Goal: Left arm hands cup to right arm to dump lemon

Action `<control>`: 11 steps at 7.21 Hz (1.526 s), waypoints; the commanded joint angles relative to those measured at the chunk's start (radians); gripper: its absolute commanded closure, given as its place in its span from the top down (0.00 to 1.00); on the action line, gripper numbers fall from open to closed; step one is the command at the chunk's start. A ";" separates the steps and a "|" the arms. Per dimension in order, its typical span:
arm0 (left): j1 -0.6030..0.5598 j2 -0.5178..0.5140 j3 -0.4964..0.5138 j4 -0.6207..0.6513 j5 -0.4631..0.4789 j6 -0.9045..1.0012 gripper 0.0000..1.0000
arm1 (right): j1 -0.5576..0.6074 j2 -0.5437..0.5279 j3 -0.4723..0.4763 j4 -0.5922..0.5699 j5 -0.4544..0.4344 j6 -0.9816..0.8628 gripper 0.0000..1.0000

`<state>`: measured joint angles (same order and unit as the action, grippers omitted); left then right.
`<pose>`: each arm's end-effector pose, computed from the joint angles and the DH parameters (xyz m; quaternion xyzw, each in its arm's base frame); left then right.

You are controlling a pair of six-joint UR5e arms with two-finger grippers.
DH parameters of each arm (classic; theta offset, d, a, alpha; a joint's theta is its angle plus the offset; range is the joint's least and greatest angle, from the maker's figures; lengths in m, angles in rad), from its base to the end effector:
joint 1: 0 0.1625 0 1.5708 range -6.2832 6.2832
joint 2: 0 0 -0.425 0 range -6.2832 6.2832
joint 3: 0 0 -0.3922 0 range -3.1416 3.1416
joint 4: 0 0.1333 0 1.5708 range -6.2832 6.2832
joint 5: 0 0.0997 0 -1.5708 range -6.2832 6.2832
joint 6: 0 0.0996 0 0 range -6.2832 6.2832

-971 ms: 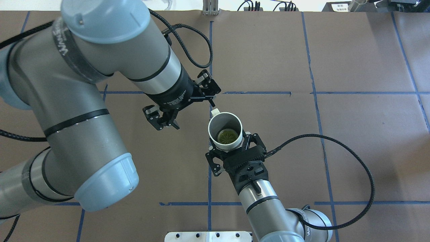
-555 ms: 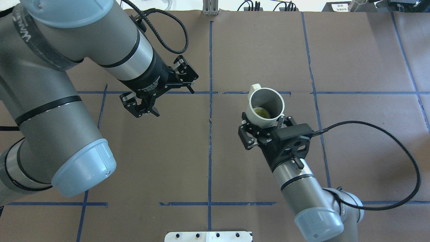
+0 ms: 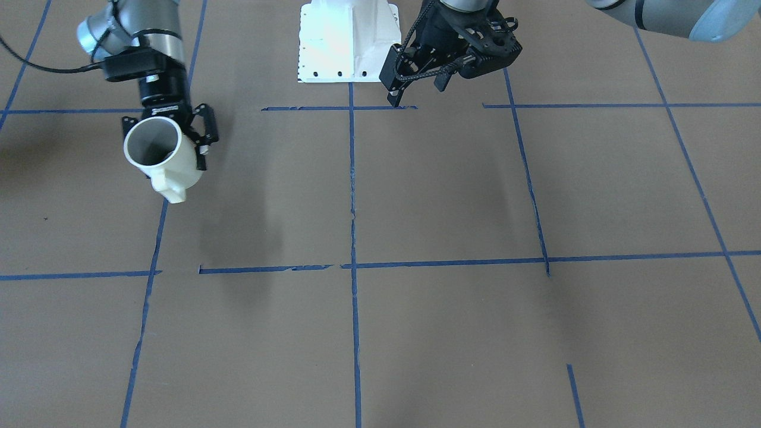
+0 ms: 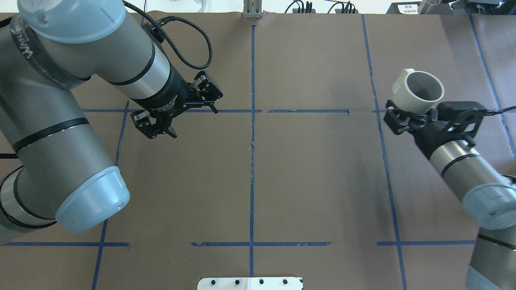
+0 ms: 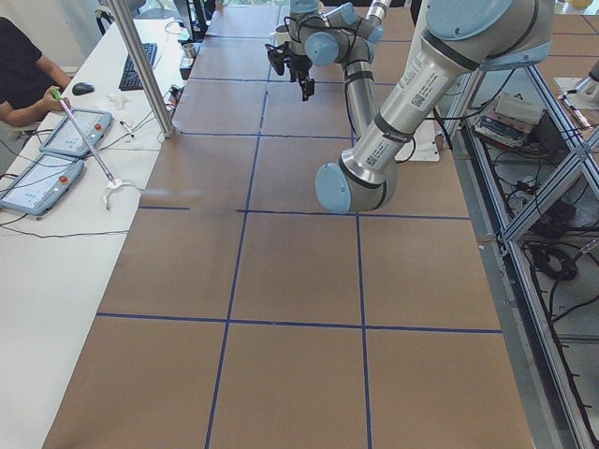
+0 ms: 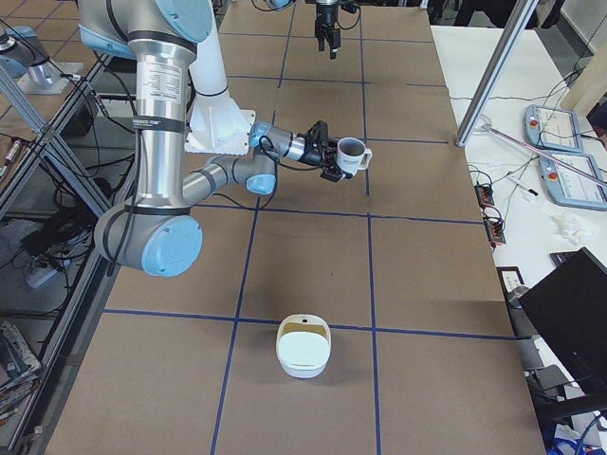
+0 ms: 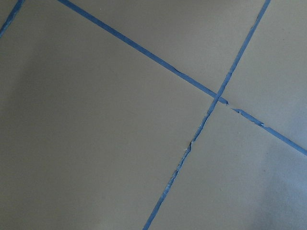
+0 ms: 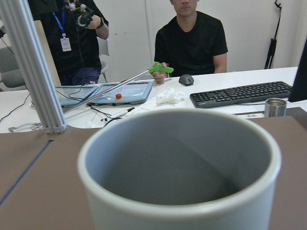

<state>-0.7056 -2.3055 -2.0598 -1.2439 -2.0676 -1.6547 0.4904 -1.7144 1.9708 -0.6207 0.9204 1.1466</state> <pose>0.3622 -0.4213 0.0858 -0.0824 0.4678 -0.2375 0.8473 -0.2865 -0.3724 0.4187 0.4734 -0.3662 0.2070 0.7739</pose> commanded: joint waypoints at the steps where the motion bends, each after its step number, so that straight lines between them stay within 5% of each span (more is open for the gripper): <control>1: 0.000 0.001 -0.005 -0.002 0.001 0.001 1.00 | 0.112 -0.187 -0.022 0.233 0.133 0.223 0.00; 3: 0.000 0.001 -0.008 -0.002 0.010 0.001 1.00 | 0.201 -0.292 -0.205 0.597 0.265 0.484 0.00; 5: 0.000 0.005 -0.008 -0.002 0.021 0.001 1.00 | 0.258 -0.300 -0.625 1.138 0.308 0.574 0.00; 11: 0.000 0.003 -0.016 0.000 0.023 -0.004 1.00 | 0.319 -0.292 -0.834 1.489 0.301 1.204 0.03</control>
<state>-0.7055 -2.3015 -2.0749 -1.2447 -2.0450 -1.6580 0.7931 -2.0102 1.1713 0.8109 1.2215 2.2124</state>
